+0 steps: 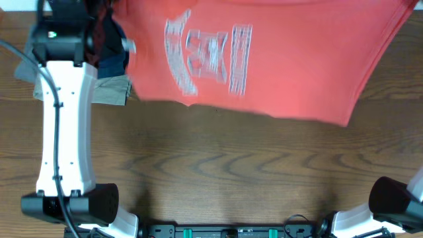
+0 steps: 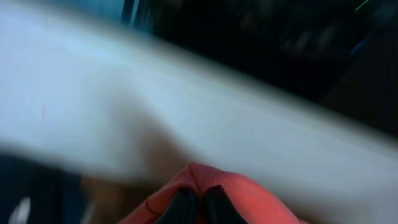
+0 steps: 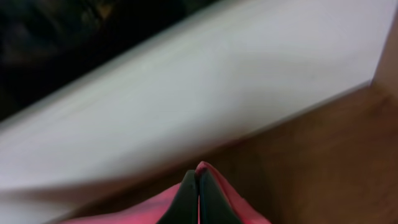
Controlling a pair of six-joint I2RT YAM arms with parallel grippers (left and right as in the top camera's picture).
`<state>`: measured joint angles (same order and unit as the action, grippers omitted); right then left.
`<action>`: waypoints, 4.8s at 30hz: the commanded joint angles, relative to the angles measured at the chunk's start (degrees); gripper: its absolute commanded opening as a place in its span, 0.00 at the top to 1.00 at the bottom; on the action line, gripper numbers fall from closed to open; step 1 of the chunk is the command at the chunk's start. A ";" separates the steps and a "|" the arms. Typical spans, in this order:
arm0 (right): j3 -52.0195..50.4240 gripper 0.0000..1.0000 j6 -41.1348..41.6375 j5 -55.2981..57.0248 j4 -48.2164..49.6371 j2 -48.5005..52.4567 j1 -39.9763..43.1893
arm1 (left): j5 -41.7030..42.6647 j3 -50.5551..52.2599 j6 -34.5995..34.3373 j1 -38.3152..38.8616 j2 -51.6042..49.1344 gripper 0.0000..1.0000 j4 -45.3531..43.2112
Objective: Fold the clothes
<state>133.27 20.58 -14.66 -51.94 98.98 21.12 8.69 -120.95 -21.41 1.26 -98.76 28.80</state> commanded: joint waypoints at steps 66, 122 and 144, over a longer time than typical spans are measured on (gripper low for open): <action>-32.94 0.99 -0.83 14.84 -37.73 -13.60 7.04 | 5.90 36.89 3.08 6.23 29.66 0.94 61.26; -71.73 0.99 6.82 14.29 -0.59 -20.98 7.32 | -6.40 58.27 -3.61 6.23 24.09 0.94 27.23; -77.37 0.99 6.82 14.64 10.64 -20.92 7.30 | -6.86 60.74 -4.22 6.16 10.27 0.94 11.93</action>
<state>57.71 26.59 -0.62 -42.15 78.02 27.75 3.25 -60.82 -25.50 7.35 -86.56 41.47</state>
